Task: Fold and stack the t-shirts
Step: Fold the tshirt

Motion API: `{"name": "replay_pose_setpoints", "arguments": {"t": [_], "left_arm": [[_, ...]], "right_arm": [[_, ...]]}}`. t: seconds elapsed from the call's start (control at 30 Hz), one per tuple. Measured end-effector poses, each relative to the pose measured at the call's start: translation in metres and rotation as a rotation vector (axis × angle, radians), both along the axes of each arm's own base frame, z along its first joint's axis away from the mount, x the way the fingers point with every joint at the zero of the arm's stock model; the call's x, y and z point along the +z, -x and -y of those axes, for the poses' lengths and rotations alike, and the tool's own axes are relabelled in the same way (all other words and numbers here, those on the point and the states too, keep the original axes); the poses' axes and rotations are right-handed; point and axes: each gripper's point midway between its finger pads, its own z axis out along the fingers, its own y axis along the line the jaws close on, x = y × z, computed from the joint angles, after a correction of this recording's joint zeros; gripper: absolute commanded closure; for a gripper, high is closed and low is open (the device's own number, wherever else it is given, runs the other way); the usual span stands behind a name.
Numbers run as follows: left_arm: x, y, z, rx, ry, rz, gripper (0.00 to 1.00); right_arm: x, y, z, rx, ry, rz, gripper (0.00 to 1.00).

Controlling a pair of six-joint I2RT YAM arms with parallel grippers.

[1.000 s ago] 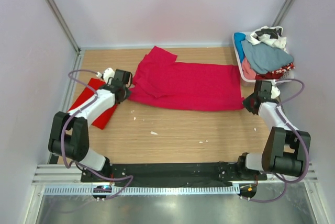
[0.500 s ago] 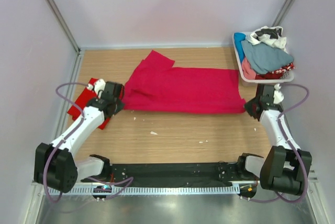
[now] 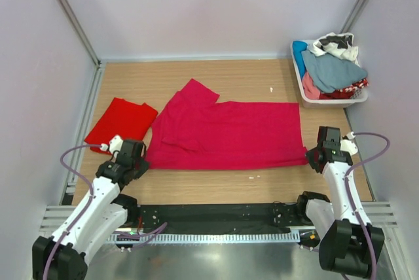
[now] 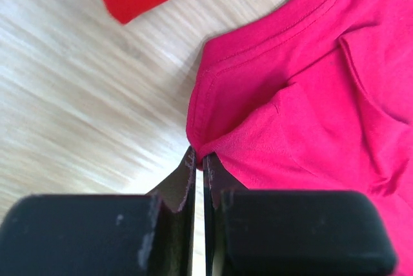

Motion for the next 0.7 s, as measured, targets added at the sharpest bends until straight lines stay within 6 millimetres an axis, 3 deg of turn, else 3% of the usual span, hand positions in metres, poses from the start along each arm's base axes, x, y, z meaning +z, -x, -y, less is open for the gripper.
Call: {"name": "replay_pose_setpoints", "arguments": {"t": [0.07, 0.13, 0.23, 0.27, 0.3, 0.4, 0.5, 0.57, 0.63, 0.7], "left_arm": [[0.000, 0.005, -0.001, 0.008, 0.010, 0.003, 0.96], [0.000, 0.008, -0.001, 0.018, 0.018, 0.001, 0.91], [-0.002, 0.011, -0.001, 0.023, 0.018, -0.017, 0.82], [-0.003, 0.012, -0.001, 0.023, 0.019, -0.024, 0.65], [-0.004, 0.014, -0.002, 0.019, 0.015, -0.034, 0.55], [-0.008, 0.016, -0.002, 0.034, 0.017, -0.055, 0.36], [-0.010, 0.021, -0.005, 0.056, 0.007, -0.076, 0.36], [-0.011, 0.023, -0.008, 0.072, -0.005, -0.083, 0.36], [-0.012, 0.024, -0.012, 0.080, -0.021, -0.085, 0.36], [-0.011, 0.022, -0.013, 0.083, -0.030, -0.078, 0.36]], "right_arm": [[-0.001, 0.006, 0.000, -0.023, -0.003, 0.006, 0.80], [-0.005, 0.015, -0.001, -0.048, -0.005, -0.003, 0.58], [-0.007, 0.025, 0.001, -0.088, 0.001, -0.019, 0.38], [-0.007, 0.026, 0.003, -0.096, 0.007, -0.019, 0.32], [-0.006, 0.027, 0.004, -0.109, 0.012, -0.015, 0.27], [-0.001, 0.030, 0.008, -0.130, 0.033, -0.005, 0.22], [0.013, 0.023, 0.011, -0.110, 0.060, 0.034, 0.25], [0.022, 0.008, 0.007, -0.030, 0.056, 0.081, 0.27], [0.033, -0.013, -0.006, 0.086, 0.033, 0.135, 0.32], [0.041, -0.036, -0.029, 0.235, 0.004, 0.177, 0.44]]}}
